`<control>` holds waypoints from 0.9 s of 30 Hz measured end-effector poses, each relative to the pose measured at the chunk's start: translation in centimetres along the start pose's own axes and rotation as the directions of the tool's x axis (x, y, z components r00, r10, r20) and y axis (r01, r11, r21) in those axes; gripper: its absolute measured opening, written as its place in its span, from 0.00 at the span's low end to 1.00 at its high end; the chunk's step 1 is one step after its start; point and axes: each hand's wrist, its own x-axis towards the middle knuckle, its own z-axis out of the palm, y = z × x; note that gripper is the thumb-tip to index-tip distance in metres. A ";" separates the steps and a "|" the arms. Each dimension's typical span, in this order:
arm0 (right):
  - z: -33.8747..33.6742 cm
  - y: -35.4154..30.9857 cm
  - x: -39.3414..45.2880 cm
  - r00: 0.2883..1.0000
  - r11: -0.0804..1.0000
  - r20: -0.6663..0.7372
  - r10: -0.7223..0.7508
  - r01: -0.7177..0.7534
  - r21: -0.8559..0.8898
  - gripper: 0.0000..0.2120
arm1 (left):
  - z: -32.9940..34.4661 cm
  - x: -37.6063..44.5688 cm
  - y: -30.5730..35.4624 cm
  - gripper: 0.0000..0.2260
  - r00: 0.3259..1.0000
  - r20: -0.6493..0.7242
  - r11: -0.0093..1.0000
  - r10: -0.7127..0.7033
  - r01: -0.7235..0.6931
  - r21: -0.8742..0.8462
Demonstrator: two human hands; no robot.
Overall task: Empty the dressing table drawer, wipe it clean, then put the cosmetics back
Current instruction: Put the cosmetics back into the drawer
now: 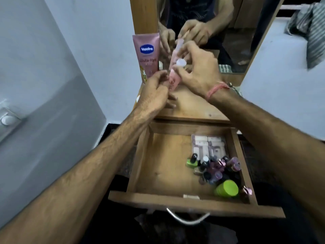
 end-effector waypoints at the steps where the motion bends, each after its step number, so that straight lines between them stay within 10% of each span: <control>1: -1.4 0.0 -1.3 1.000 0.999 -0.018 0.010 -0.010 0.047 0.13 | -0.3 -0.6 -0.1 0.21 0.998 0.002 0.996 0.058 -0.058 0.071; 5: -6.4 0.4 -7.7 0.994 0.930 0.029 0.102 -0.106 0.352 0.12 | -1.7 -3.1 -0.7 0.19 0.965 0.109 0.887 0.237 -0.261 0.380; 10: -8.9 1.1 -16.6 0.939 0.775 0.225 0.260 -0.342 0.531 0.13 | -3.7 -7.9 -2.9 0.10 0.898 0.429 0.905 0.092 -0.255 0.340; 17: -8.5 2.0 -23.0 0.883 0.994 0.467 0.044 -0.085 0.066 0.11 | -6.0 -11.9 -6.9 0.12 0.802 0.586 0.907 -0.118 -0.153 0.392; 27: -6.6 2.2 -24.0 0.838 0.980 0.543 -0.048 0.144 -0.137 0.10 | -2.5 -12.5 -9.5 0.08 0.790 0.571 0.719 -0.223 -0.262 0.643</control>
